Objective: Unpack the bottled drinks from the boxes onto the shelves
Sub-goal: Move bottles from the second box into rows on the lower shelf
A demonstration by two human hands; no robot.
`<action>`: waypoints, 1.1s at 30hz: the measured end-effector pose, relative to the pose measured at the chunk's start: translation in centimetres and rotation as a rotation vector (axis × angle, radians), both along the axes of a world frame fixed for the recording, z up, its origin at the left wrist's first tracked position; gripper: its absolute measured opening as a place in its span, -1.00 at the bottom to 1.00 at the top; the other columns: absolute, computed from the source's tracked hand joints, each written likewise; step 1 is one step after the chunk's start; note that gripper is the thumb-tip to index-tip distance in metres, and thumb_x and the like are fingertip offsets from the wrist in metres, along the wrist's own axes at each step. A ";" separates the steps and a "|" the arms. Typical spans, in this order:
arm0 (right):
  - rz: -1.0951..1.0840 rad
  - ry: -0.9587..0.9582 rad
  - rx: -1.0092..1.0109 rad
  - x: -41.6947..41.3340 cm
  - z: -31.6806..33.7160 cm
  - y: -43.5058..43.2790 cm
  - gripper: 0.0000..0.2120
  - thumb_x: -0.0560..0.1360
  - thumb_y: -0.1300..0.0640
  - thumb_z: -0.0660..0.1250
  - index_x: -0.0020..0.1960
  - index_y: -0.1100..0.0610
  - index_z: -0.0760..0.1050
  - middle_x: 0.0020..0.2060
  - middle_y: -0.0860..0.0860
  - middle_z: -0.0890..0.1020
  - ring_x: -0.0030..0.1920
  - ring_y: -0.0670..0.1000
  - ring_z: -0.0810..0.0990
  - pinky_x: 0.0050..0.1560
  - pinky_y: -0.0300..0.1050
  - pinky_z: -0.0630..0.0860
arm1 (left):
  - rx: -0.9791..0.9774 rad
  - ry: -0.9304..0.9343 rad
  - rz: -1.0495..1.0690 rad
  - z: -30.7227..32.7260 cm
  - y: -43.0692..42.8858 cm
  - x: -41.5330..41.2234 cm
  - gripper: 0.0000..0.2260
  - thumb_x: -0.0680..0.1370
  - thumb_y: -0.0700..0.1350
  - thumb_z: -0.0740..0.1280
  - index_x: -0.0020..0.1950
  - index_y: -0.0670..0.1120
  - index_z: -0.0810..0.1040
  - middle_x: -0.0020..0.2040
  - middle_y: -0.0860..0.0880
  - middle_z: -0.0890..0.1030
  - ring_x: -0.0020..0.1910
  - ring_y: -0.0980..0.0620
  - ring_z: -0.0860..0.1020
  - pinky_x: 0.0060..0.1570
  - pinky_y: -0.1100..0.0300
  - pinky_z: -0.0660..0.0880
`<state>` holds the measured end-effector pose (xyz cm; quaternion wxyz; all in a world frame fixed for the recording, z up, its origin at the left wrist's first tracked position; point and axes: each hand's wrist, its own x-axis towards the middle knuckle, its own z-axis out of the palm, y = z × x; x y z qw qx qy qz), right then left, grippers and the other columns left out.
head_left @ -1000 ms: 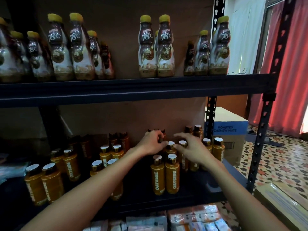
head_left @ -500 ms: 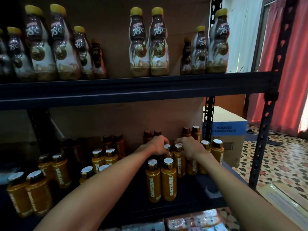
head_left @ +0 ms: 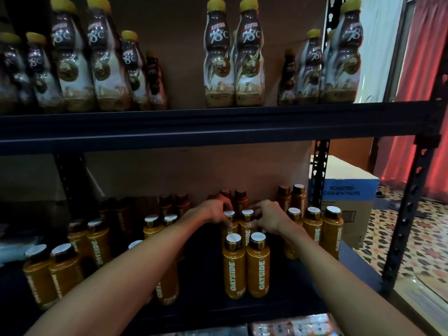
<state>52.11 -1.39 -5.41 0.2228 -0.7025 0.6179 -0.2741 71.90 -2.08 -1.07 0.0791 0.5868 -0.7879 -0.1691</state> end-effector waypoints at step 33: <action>0.046 -0.133 -0.053 0.2 -0.7 2.1 -0.58 0.45 0.11 0.55 0.27 0.07 0.53 0.12 -0.07 0.64 0.20 -0.03 0.59 0.12 -0.24 0.48 | -0.051 0.167 -0.004 -1.6 0.9 1.5 -0.30 0.55 -0.02 0.43 0.60 0.07 0.15 0.44 -0.11 0.44 0.39 -0.08 0.45 0.31 0.07 0.45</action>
